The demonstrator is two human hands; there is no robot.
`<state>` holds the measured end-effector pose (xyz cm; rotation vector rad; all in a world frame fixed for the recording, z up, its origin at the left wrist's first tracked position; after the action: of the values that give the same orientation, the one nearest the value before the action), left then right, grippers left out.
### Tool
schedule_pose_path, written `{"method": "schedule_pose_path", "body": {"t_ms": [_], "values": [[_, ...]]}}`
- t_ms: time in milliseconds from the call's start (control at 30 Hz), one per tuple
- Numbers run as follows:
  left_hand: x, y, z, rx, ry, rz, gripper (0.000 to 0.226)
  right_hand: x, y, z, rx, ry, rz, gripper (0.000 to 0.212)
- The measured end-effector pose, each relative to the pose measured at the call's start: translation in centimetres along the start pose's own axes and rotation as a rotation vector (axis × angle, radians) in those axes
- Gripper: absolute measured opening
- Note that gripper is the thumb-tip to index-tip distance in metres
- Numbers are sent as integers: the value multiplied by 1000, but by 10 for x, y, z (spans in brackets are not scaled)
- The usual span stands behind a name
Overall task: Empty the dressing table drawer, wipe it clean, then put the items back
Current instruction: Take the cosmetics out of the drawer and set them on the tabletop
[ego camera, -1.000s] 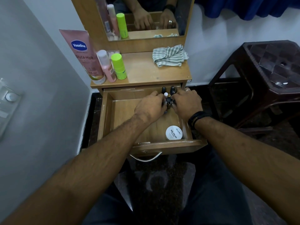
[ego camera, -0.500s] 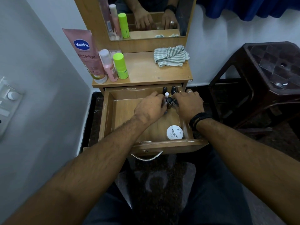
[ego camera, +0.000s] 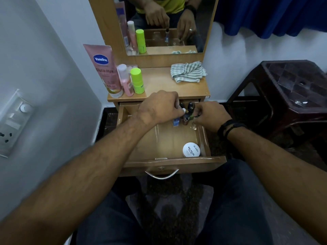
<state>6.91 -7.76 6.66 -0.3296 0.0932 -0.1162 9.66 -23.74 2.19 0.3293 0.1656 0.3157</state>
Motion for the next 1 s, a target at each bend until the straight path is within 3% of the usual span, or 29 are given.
{"method": "schedule_pose_path", "body": {"t_ms": [233, 400, 733, 1000], "values": [[28, -28, 96, 178, -103, -87, 23, 35, 37, 82, 203, -163, 96, 6], [68, -23, 136, 351, -156, -10, 33, 86, 57, 109, 257, -303, 145, 3], [134, 36, 112, 412, -149, 184, 23, 171, 75, 75, 138, -341, 162, 11], [153, 55, 97, 391, -164, 187, 22, 192, 90, 62, -18, -341, 243, 16]]}}
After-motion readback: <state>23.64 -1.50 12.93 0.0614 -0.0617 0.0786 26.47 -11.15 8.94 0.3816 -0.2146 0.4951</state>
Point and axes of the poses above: each hand's wrist, its own x-axis towards the middle knuckle, its own z-axis out of the back of the hand, y = z × x, the point moved 7 cm from there along x, towards the middle knuckle, and after that the axes turned 1 degree about y, right-handed, at the moved point
